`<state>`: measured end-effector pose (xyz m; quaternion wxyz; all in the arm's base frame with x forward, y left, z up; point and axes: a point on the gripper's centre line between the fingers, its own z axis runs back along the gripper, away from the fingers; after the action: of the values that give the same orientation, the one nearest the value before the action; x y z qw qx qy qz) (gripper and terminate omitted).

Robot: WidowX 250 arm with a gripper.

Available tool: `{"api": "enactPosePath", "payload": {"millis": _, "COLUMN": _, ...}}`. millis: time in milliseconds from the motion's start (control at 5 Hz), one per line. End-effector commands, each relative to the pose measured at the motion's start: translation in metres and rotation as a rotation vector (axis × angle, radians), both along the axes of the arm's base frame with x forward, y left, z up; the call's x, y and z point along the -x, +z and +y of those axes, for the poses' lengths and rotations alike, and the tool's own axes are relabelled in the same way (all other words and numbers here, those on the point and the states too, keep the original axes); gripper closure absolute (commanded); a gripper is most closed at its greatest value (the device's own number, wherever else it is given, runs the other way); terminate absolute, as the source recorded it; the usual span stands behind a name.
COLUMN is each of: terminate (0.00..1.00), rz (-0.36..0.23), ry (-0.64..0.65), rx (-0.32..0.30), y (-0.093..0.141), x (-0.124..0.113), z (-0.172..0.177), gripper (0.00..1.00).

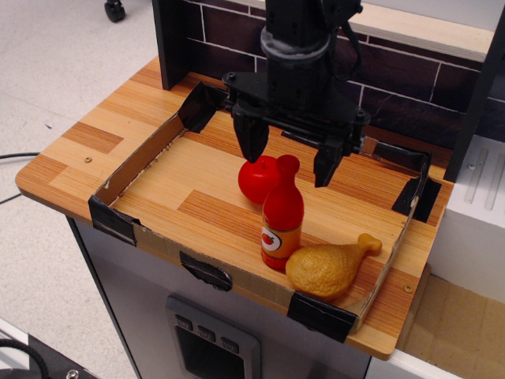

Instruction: Topple hot sauce bottle

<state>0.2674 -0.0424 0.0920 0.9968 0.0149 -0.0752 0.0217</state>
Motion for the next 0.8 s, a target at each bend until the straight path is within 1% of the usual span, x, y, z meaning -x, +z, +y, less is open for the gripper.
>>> {"api": "enactPosePath", "payload": {"millis": 0, "terminate": 0.00, "rz": -0.042, "ry": 0.018, "rx": 0.026, "y": 0.009, "x": 0.004, "z": 0.002, "gripper": 0.00}}
{"api": "enactPosePath", "payload": {"millis": 200, "terminate": 0.00, "rz": -0.016, "ry": 0.028, "rx": 0.041, "y": 0.012, "x": 0.008, "z": 0.003, "gripper": 1.00}}
{"api": "enactPosePath", "payload": {"millis": 400, "terminate": 0.00, "rz": -0.031, "ry": 0.073, "rx": 0.053, "y": 0.015, "x": 0.007, "z": 0.007, "gripper": 1.00}}
{"api": "enactPosePath", "payload": {"millis": 600, "terminate": 0.00, "rz": -0.029, "ry": 0.096, "rx": 0.056, "y": 0.018, "x": 0.006, "z": 0.014, "gripper": 1.00}}
